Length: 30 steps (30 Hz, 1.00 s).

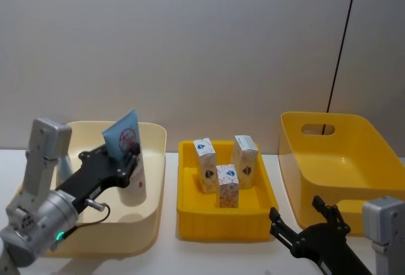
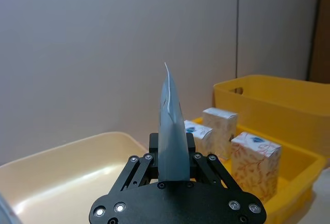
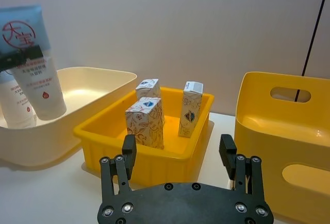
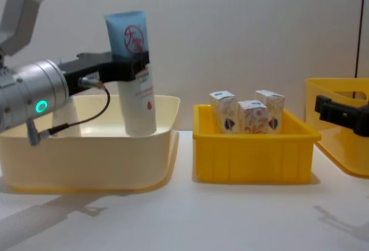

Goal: Bimanual collaborative sorting of washing and personal care products

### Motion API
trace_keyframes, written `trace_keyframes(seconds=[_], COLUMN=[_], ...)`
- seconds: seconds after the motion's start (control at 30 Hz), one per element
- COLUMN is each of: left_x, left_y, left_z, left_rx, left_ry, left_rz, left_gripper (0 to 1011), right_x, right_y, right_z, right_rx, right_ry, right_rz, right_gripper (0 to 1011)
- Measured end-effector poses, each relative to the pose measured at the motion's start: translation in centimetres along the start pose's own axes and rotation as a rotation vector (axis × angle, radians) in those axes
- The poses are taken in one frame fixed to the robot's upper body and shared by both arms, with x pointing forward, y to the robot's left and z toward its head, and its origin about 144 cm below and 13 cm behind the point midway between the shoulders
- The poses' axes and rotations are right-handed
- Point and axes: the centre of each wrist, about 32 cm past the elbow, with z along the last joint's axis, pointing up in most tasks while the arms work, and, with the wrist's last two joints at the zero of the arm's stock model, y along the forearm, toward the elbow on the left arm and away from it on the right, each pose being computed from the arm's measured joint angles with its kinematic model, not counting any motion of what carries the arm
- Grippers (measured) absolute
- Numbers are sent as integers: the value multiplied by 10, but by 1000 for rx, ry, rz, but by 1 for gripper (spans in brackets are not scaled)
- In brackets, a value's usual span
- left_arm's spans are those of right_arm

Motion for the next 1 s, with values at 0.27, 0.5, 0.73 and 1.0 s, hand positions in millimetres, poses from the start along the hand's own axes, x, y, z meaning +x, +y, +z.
trace_keyframes(seconds=[0.27, 0.5, 0.73, 1.0], left_x=[4, 2, -4, -14], left_y=[-2, -6, -12, -23], left_z=[12, 18, 21, 20], left_rx=[-82, -127, -152, -150], left_ry=[17, 47, 86, 147], left_rz=[-108, -202, -302, -424], left_gripper=[258, 257, 257, 257], right_x=[0, 0, 0, 0], right_y=[0, 0, 0, 0], right_z=[0, 0, 0, 0], right_rx=[0, 0, 0, 0], right_ry=[0, 0, 0, 0], right_rz=[0, 0, 0, 0], right_gripper=[1001, 1001, 1001, 1001])
